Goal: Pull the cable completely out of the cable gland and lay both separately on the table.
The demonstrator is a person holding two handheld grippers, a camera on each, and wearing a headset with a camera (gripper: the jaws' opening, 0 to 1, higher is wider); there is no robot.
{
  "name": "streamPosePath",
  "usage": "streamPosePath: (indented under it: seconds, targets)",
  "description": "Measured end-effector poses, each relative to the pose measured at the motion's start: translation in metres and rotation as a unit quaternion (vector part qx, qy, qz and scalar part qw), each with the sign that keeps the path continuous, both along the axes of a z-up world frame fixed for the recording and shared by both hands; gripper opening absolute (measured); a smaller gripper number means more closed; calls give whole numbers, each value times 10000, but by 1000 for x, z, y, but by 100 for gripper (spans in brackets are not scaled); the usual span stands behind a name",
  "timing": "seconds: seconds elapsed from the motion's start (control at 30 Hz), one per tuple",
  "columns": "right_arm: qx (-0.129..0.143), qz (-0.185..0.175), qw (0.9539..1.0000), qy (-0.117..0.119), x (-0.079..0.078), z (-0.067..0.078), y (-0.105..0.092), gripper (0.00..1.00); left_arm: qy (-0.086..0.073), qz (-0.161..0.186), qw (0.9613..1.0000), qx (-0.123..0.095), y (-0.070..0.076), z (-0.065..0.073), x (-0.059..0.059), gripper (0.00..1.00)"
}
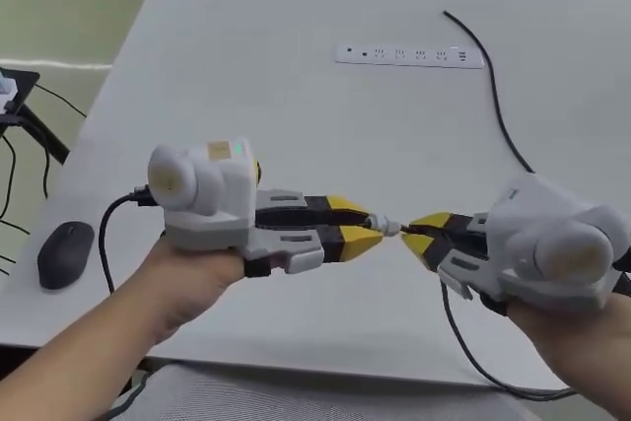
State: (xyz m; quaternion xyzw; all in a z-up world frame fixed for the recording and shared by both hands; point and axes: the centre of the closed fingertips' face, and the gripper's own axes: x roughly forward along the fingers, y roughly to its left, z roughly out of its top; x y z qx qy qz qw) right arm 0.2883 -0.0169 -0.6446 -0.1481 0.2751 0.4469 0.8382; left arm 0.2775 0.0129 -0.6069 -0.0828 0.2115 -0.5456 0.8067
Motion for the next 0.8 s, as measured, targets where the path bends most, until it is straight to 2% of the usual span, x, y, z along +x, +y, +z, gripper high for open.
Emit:
streamPosePath:
  seconds: [0.07,0.13,0.27,0.37,0.8]
  targets:
    - [43,-100,9999,87,1,-3,-3,1,-14,20,10000,-24,1,1,1,15]
    - [106,-289,9991,288,2,-7,-8,1,-36,38,10000,-43,1,3,1,15]
    - [369,-657,9949,664,5,-14,-18,1,-60,57,9999,-74,2,6,1,15]
    - [359,-795,9931,780,8,-20,-26,1,-67,69,9999,-80,3,6,2,15]
    - [543,-1501,9753,1524,8,-48,-53,1,-95,25,9999,-84,1,8,0,15]
